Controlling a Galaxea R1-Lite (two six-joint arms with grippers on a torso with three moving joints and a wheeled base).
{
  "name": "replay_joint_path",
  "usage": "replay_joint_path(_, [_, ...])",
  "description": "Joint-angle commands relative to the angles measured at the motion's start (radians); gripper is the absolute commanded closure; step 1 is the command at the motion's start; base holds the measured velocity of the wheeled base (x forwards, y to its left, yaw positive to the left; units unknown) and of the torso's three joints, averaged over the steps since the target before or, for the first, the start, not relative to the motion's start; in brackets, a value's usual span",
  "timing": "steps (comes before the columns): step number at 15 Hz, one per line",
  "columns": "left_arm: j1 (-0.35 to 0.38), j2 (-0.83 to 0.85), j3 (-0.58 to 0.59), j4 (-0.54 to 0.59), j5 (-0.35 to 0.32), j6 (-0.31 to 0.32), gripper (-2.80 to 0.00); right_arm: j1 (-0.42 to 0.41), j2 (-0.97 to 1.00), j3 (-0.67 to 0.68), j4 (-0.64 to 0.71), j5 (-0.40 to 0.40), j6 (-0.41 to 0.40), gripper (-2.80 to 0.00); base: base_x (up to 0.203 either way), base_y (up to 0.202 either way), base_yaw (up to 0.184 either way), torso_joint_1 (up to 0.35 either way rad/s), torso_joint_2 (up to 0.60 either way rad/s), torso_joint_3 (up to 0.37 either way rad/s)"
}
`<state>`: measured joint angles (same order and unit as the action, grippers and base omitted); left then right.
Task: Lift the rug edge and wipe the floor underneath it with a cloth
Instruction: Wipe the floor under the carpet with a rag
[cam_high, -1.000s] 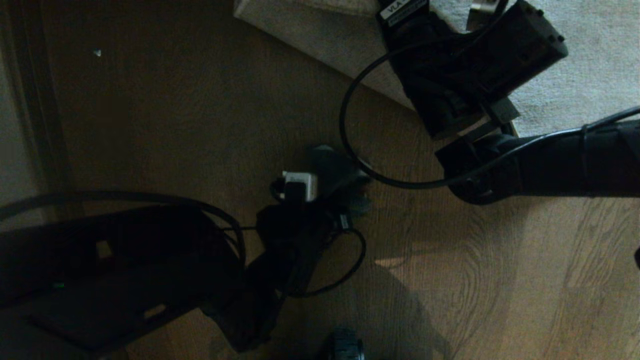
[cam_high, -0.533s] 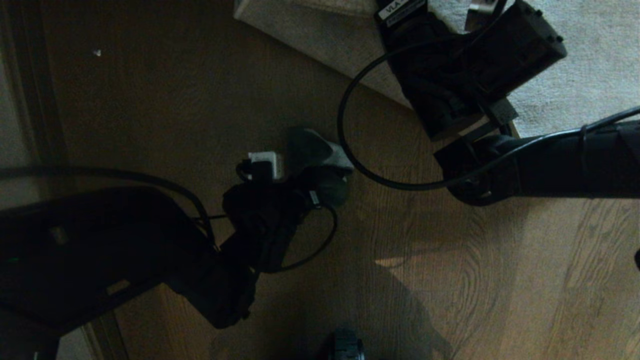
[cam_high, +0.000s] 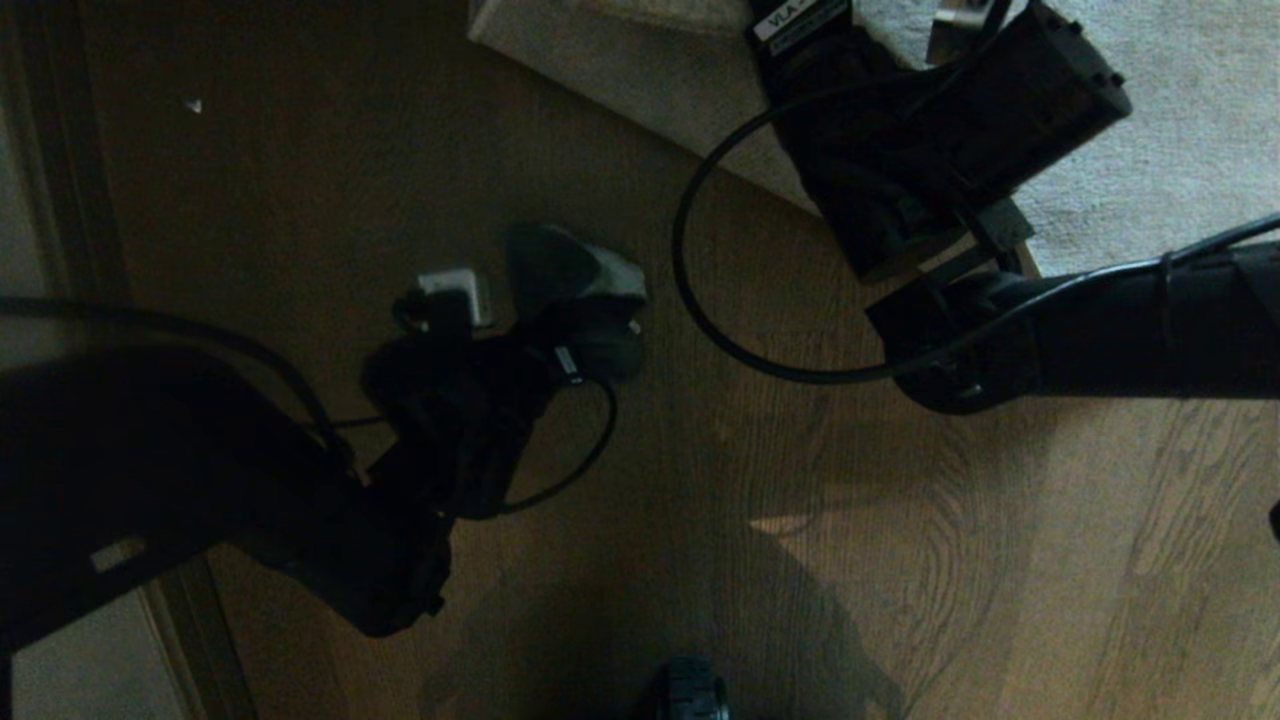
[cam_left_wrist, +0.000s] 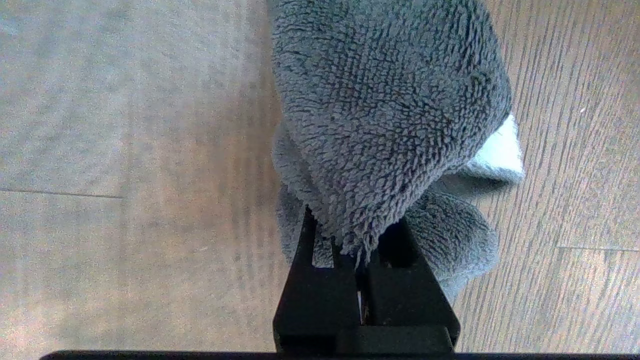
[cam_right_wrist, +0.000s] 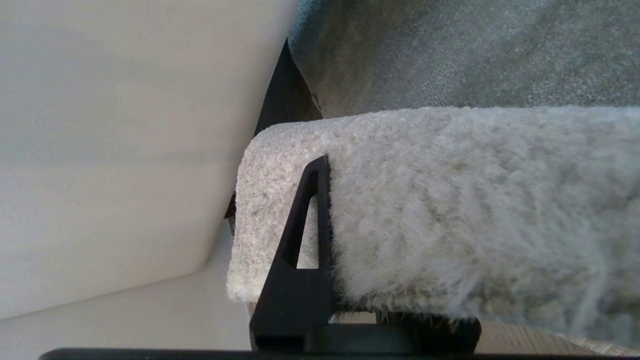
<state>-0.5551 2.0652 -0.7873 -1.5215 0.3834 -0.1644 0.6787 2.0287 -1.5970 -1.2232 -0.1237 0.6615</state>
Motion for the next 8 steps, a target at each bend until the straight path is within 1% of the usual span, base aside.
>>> replay_joint_path(1, [0.000, -0.056, 0.040, -0.019, 0.003, -0.001, 0.00, 0.001, 0.001, 0.000, -0.007, -0.001, 0.003, 0.00, 0.000, 0.000, 0.000, 0.000, 0.00, 0.000])
replay_joint_path(2, [-0.008, -0.074, 0.063, -0.020, 0.003, -0.001, 0.00, 0.001, 0.001, 0.002, -0.007, -0.002, 0.003, 0.00, 0.000, 0.000, 0.000, 0.000, 0.00, 0.000])
replay_joint_path(4, [-0.065, -0.109, 0.115, -0.022, 0.006, 0.000, 0.00, 0.002, -0.002, 0.018, -0.008, -0.002, 0.001, 0.00, 0.000, 0.000, 0.000, 0.000, 0.00, 0.000])
replay_joint_path(6, [-0.173, -0.126, 0.161, -0.024, 0.014, 0.003, 0.00, 0.004, -0.005, 0.037, -0.029, -0.001, 0.000, 0.00, 0.000, 0.000, 0.000, 0.000, 0.00, 0.000])
replay_joint_path(7, [-0.236, -0.128, 0.173, -0.025, 0.033, 0.003, 0.00, 0.005, -0.005, 0.038, -0.043, -0.001, 0.001, 0.00, 0.000, 0.000, 0.000, 0.000, 0.00, 0.000])
replay_joint_path(8, [-0.305, -0.127, 0.178, -0.026, 0.066, 0.001, 0.00, 0.007, -0.005, 0.043, -0.045, -0.001, 0.001, 0.00, 0.000, 0.000, 0.000, 0.000, 0.00, 0.000])
